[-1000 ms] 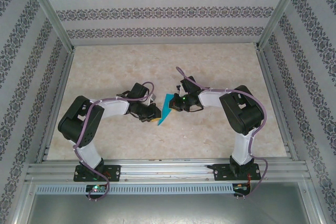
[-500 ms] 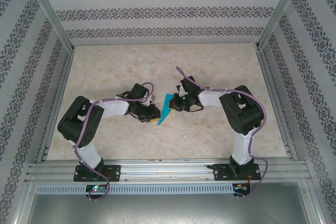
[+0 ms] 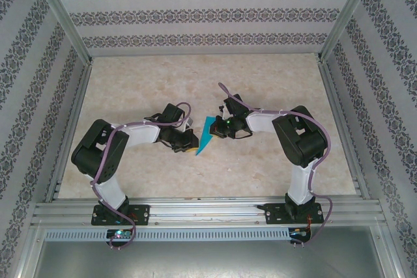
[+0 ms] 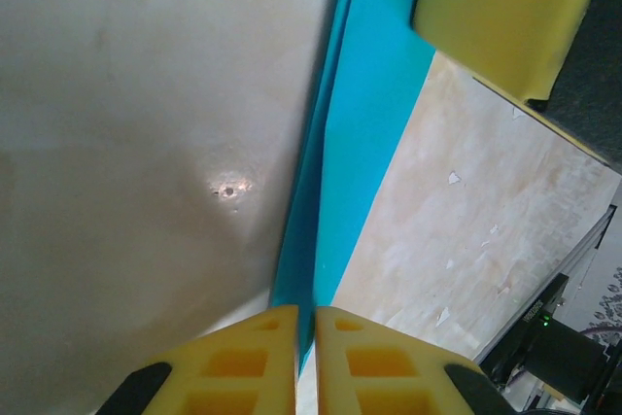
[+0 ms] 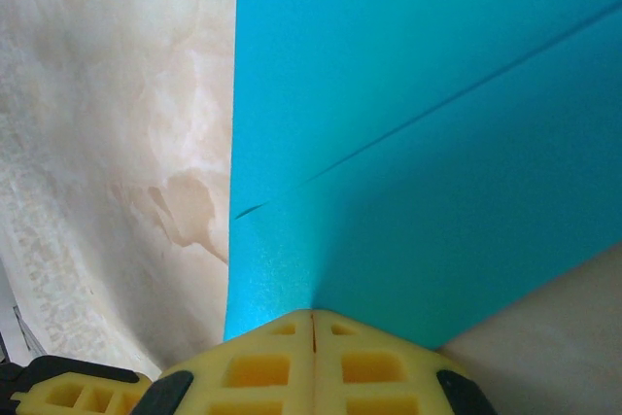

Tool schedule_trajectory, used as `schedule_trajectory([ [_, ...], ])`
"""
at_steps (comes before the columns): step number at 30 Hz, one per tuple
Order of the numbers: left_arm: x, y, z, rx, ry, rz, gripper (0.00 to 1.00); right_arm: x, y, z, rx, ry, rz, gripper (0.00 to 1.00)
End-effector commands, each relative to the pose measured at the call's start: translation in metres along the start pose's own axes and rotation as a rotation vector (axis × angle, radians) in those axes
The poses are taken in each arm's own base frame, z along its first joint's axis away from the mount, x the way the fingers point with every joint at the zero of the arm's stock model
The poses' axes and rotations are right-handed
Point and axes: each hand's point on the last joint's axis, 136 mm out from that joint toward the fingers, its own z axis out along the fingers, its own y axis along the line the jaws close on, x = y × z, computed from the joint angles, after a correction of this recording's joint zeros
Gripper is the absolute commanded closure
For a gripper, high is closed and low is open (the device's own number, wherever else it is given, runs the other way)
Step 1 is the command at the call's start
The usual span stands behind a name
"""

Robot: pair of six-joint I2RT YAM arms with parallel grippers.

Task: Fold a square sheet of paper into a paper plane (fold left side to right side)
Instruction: Fold the wing for the fifth time at the center of the table.

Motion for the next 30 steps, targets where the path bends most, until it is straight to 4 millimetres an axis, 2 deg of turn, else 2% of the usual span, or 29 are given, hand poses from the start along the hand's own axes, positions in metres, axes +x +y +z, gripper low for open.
schedule_trajectory([
  [1, 0.003, -0.002, 0.005, 0.025, 0.022, 0.005, 0.89, 0.034, -0.052, 0.015, 0.184, 0.099, 0.071, 1.00],
  [11, 0.006, -0.007, 0.009, 0.049, 0.026, 0.007, 0.93, 0.034, -0.054, 0.016, 0.195, 0.104, 0.073, 1.00],
  [30, 0.014, -0.005, 0.023, 0.052, 0.054, -0.004, 0.93, 0.039, -0.062, 0.018, 0.240, 0.124, 0.071, 1.00],
])
